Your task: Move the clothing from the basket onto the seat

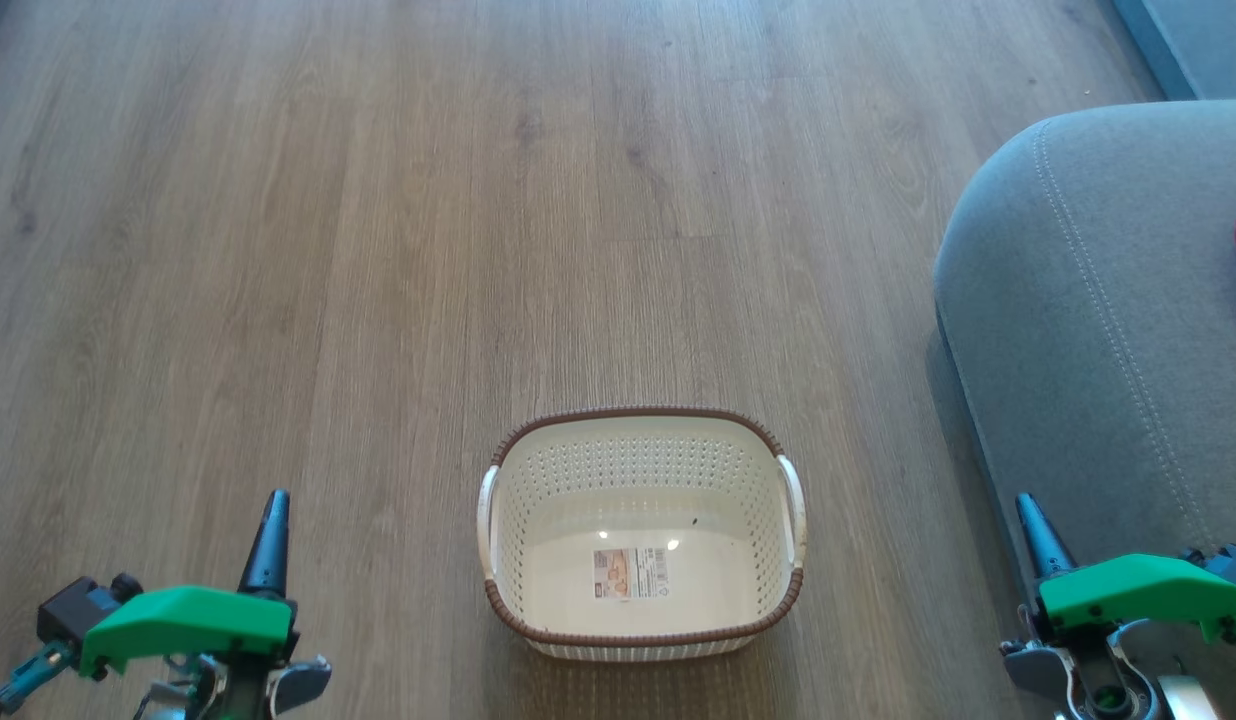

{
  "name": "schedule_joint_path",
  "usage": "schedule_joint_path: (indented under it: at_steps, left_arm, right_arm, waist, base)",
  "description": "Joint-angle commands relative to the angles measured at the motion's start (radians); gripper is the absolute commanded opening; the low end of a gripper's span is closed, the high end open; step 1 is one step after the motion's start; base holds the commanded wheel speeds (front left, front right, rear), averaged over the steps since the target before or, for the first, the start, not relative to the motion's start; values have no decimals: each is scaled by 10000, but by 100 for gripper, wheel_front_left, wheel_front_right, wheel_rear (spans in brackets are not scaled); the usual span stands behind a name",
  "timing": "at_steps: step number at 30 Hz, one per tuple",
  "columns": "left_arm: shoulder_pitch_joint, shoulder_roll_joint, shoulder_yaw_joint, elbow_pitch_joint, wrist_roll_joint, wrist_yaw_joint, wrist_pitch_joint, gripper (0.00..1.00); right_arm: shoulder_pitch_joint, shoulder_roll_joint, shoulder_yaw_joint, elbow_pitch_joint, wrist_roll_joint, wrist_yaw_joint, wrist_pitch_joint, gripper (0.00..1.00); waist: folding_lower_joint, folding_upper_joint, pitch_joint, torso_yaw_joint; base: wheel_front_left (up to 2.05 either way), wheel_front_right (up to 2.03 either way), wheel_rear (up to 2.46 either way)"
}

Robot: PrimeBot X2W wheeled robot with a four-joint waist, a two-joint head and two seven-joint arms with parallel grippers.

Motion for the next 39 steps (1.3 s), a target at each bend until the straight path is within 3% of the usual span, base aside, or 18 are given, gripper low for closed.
schedule_joint_path:
  at_steps: [1, 39]
  left_arm:
    - [-601, 32, 315, -384, -360, -119, 90, 0]
    - [-980, 41, 699, -608, -4454, -242, 1144, 0]
  right_arm:
    - [-560, -39, 49, -400, 369, 49, 84, 0]
    - [-711, -12, -391, -679, 4350, 69, 1119, 0]
  waist:
    - [0, 0, -5, 5]
    - [0, 0, -97, 99]
  base:
    - [0, 0, 0]
    - [0, 0, 0]
